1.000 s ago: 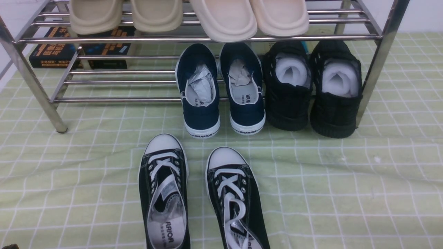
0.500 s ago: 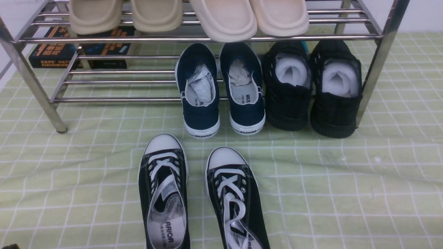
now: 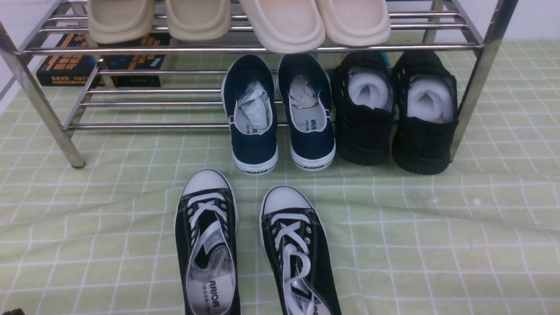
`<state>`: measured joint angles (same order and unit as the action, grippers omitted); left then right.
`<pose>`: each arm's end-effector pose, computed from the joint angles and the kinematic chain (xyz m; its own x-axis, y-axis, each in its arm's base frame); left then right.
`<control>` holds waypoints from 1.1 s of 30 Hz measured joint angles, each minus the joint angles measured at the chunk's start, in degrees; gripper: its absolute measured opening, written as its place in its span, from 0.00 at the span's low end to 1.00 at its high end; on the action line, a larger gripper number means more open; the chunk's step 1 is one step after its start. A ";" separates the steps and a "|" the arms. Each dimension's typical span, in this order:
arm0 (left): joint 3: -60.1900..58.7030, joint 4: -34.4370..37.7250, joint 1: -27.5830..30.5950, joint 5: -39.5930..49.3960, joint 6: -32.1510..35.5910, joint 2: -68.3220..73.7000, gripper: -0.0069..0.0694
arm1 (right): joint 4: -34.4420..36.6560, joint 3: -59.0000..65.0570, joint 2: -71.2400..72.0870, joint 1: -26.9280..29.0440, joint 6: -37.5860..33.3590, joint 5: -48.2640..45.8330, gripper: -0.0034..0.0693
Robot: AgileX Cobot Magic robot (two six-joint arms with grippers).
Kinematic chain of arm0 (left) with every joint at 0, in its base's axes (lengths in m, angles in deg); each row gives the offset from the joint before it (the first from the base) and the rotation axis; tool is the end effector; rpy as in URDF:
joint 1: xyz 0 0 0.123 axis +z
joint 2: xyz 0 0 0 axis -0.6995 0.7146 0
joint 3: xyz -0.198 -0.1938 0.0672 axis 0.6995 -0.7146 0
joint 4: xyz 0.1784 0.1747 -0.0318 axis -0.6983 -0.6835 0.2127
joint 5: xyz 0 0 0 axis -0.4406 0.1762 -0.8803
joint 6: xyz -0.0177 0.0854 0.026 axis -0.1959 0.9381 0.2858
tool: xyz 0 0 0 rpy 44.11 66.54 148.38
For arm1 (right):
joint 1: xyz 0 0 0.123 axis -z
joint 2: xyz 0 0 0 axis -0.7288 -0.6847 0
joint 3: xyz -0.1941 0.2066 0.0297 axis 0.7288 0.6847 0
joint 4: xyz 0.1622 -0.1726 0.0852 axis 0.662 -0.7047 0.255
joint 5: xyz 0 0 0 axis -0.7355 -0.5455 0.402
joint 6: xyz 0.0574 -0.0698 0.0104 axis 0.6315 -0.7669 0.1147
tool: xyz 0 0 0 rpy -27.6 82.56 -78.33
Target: Take the shoes off the shelf with your hand from the green coffee tablecloth.
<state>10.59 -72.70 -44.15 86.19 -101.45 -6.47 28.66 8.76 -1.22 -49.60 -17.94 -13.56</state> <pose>0.0518 0.0054 0.1739 -0.2862 -0.1768 -0.9417 -0.1098 0.9824 -0.1510 0.0517 0.0050 0.1739 -0.3098 0.0937 -0.9462 -0.0416 0.9928 0.1120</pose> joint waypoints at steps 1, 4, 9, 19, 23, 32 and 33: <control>0.00 0.00 0.00 0.00 0.00 0.00 0.19 | 0.00 0.00 0.00 0.00 0.00 0.00 0.38; 0.00 0.00 0.00 0.00 0.00 0.00 0.20 | 0.00 0.00 0.00 0.00 0.00 0.00 0.38; 0.00 0.00 0.00 0.00 0.00 0.00 0.21 | 0.00 0.00 0.00 0.00 0.00 0.00 0.38; 0.00 0.00 0.00 0.00 -0.02 0.00 0.21 | 0.00 0.00 0.00 0.00 0.00 0.00 0.38; 0.00 0.00 0.00 0.00 -0.02 0.00 0.22 | 0.00 0.00 0.00 0.00 0.00 0.00 0.38; 0.00 -0.22 0.00 0.00 -0.02 0.00 0.23 | 0.00 0.00 0.00 0.00 0.00 0.00 0.38; 0.00 -0.22 0.00 0.00 -0.02 0.00 0.23 | 0.00 0.00 0.00 0.00 0.00 0.00 0.38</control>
<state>10.59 -72.93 -44.15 86.19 -101.47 -6.47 28.66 8.76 -1.22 -49.60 -17.94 -13.56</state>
